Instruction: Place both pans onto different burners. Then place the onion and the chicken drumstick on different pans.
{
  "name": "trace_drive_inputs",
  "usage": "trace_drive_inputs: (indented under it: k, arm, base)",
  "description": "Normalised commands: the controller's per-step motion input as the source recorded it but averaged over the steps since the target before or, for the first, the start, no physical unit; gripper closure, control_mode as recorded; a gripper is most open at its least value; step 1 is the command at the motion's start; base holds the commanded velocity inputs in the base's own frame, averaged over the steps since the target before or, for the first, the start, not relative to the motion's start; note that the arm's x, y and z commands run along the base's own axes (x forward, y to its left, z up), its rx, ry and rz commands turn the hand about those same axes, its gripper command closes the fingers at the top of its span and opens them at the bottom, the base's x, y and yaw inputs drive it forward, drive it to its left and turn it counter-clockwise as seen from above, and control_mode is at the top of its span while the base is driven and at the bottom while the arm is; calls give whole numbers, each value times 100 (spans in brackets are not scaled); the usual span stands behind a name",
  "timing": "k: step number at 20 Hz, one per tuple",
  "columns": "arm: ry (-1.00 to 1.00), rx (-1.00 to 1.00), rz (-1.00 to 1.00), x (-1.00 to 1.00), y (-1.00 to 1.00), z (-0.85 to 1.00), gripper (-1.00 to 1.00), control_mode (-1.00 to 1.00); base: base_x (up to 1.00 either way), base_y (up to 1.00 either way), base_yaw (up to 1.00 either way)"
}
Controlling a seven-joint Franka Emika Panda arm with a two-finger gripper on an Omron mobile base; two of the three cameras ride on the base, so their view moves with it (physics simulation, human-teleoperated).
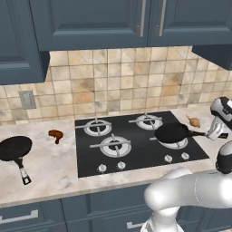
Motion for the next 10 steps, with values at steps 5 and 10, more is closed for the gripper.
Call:
trace_drive_inputs:
  k: [5,10]
  arm:
    - [0,0,0,8,-19,-9,100,-100]
    - [0,0,0,0,-33,-18,100,-100]
  base:
    - [0,0,0]
    - [0,0,0]
